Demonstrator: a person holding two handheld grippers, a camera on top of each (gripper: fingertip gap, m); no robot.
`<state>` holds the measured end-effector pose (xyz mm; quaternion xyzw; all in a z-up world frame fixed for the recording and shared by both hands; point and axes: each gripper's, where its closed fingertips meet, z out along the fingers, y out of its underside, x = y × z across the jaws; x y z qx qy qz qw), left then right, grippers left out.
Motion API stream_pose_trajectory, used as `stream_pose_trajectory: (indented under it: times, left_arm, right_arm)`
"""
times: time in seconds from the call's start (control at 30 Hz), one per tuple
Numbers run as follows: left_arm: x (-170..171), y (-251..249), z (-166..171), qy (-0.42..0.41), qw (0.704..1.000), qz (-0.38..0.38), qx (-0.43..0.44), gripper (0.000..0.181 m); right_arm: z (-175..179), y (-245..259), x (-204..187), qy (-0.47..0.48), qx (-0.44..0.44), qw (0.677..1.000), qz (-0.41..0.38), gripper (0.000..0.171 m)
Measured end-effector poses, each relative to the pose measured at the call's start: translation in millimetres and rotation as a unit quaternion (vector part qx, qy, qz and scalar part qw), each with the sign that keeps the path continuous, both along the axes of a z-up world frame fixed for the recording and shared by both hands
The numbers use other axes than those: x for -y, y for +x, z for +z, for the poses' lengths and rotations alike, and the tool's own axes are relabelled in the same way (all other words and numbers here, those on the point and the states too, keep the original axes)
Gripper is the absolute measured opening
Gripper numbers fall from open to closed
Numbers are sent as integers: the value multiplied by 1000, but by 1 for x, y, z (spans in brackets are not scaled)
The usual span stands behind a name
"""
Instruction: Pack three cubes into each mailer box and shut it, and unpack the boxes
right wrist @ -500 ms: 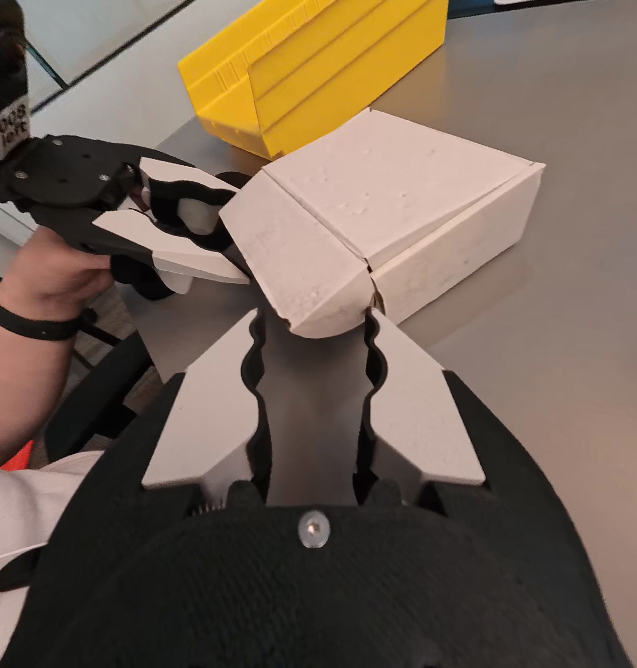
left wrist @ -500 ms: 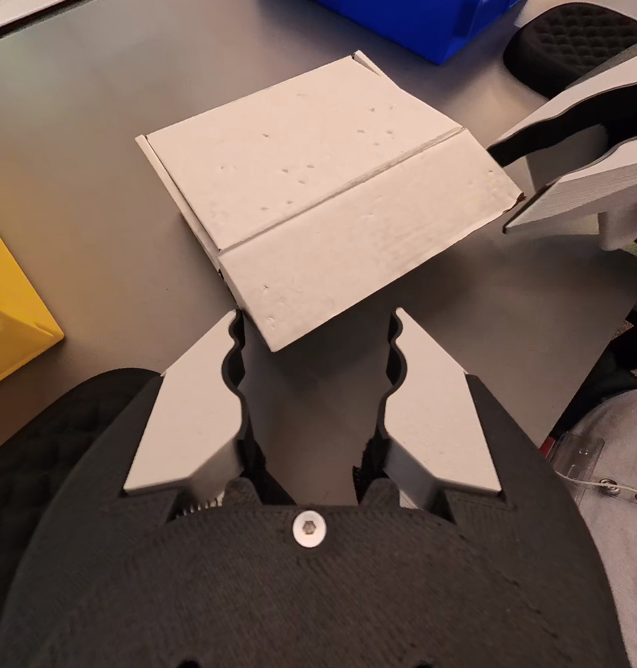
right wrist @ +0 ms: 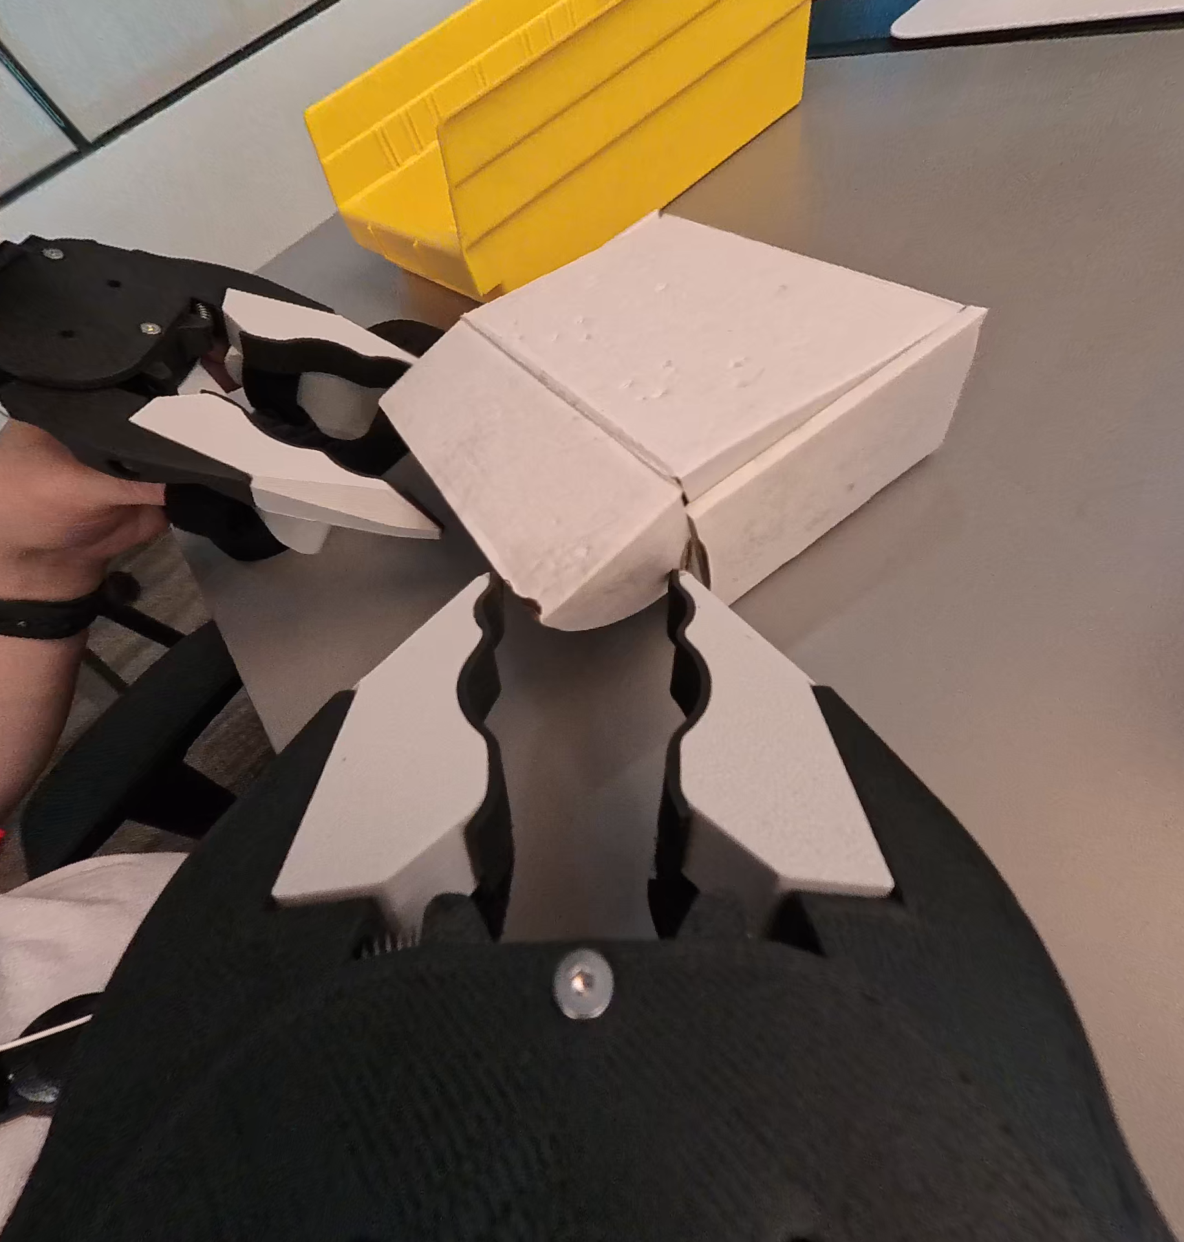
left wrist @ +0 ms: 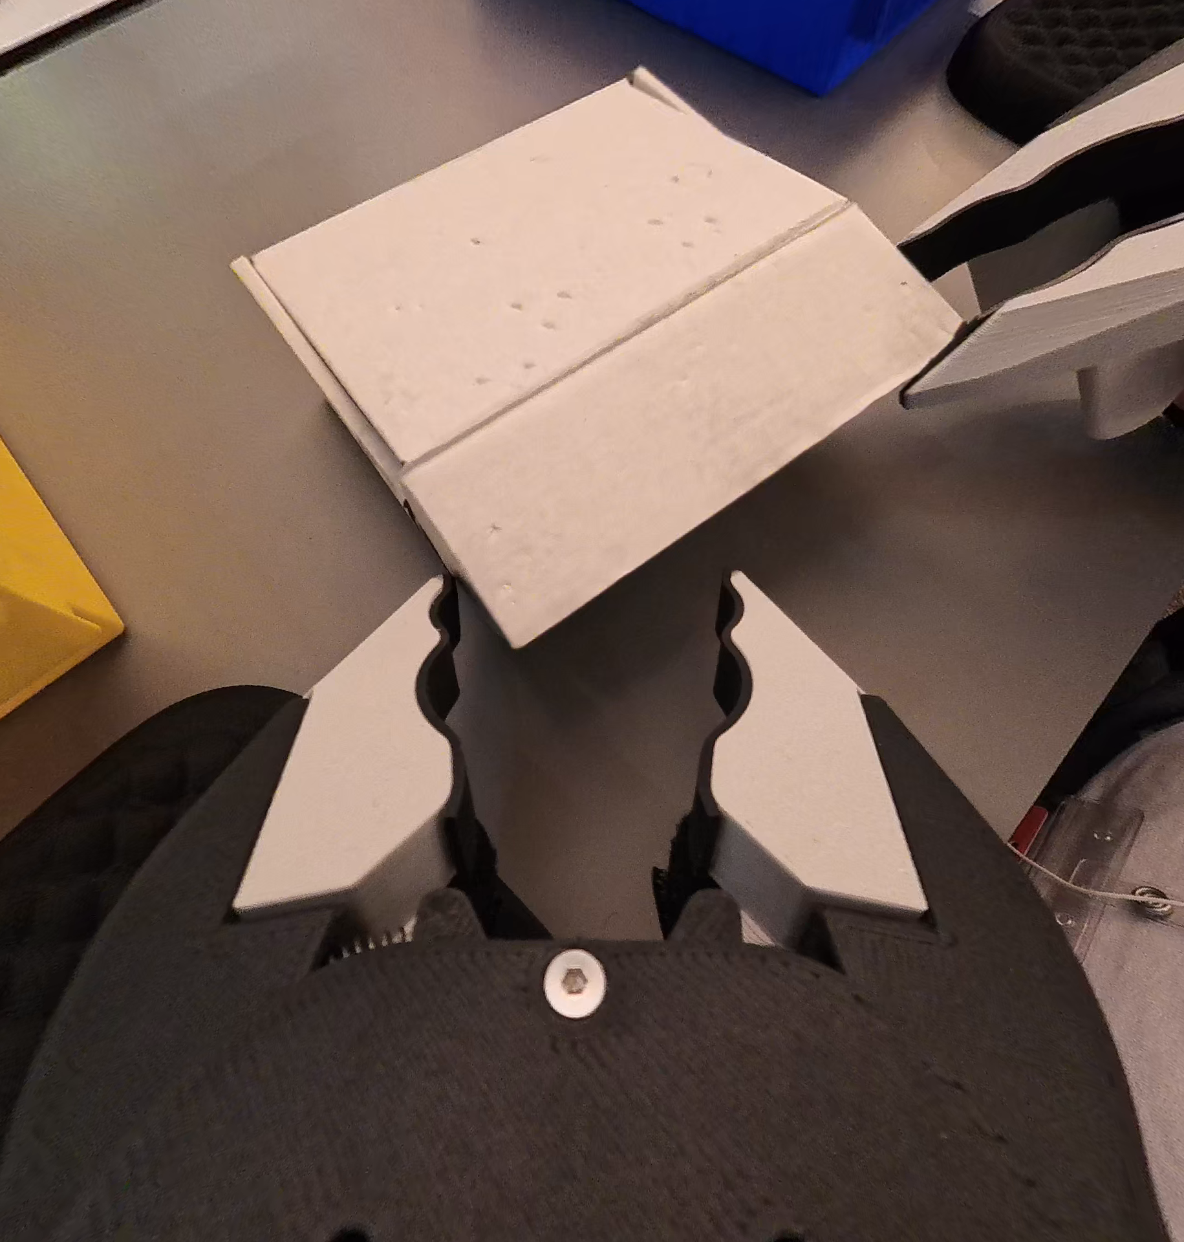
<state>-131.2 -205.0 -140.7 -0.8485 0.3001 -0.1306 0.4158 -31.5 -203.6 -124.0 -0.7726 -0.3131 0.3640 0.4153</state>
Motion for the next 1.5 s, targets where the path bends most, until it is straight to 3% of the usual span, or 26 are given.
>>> stream_pose_trajectory:
  times: [0.03,0.2,0.33,0.43,0.6,0.8,1.17,1.5]
  left_arm:
    - [0,0,0,0,1000,1,1,76]
    - [1,-15,14,8,1000,16,13,71]
    - [-1,-14,56,49,998,-6,32,72]
    - [-15,4,72,71,995,-74,-23,75]
    - [-27,55,50,7,959,-263,-104,81]
    - [-36,78,30,-68,921,-356,-143,82]
    - [-43,76,32,-93,920,-359,-127,72]
    - [-45,77,30,-93,922,-354,-124,71]
  right_arm:
    - [0,0,-1,-2,-2,1000,0,48]
    - [0,0,-1,-6,-7,1000,6,47]
    - [0,0,-2,-5,-3,1000,12,48]
    - [0,0,-3,-8,-8,1000,14,48]
    - [-1,-1,-3,-4,-4,1000,19,48]
    - [-1,0,-3,5,8,1000,29,54]
    - [14,-2,-3,-43,-74,995,50,61]
    - [6,-8,-3,-38,-46,997,49,60]
